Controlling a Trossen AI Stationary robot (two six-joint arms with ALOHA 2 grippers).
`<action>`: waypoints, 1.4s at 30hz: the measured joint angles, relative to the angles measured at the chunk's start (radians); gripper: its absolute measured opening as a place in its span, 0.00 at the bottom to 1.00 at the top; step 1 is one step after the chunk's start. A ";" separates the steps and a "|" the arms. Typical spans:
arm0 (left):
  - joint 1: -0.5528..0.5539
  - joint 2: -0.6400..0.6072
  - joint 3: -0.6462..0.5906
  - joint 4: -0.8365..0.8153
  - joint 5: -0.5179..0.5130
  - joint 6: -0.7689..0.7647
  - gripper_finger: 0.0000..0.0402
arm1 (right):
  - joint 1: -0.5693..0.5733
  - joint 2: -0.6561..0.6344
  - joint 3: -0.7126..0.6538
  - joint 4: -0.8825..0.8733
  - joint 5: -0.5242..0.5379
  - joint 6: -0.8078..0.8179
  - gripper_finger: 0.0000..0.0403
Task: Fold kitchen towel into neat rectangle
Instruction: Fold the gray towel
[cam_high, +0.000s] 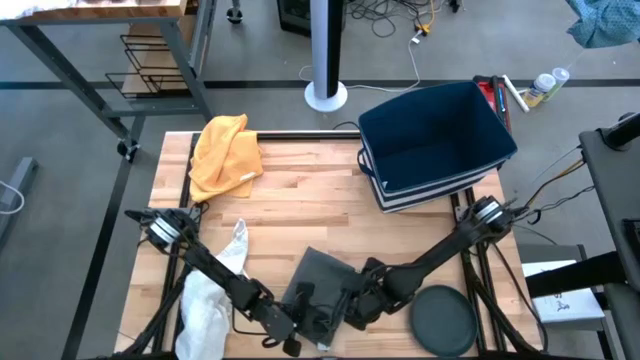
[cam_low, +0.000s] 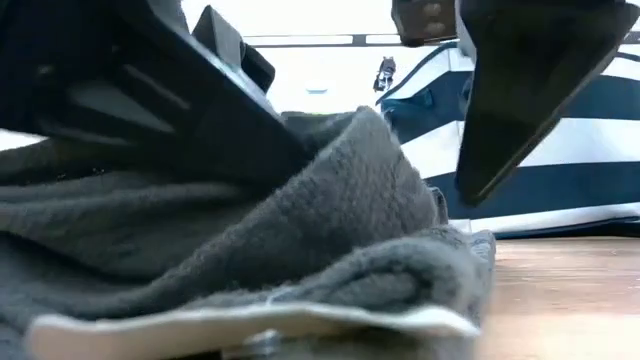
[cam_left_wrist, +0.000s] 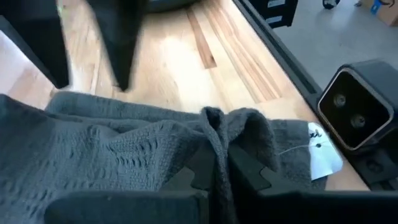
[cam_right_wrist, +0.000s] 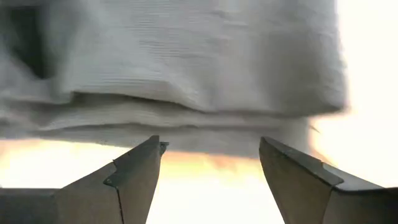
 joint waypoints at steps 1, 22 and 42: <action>0.000 -0.007 0.000 -0.005 0.000 0.008 0.02 | -0.003 -0.011 -0.007 -0.037 0.014 0.060 0.65; -0.013 -0.062 0.000 -0.044 0.000 0.025 0.02 | -0.181 -0.073 -0.196 0.251 -0.117 0.054 0.59; -0.017 -0.107 0.000 -0.129 0.002 0.050 0.02 | -0.196 -0.157 -0.249 0.366 -0.092 -0.040 0.03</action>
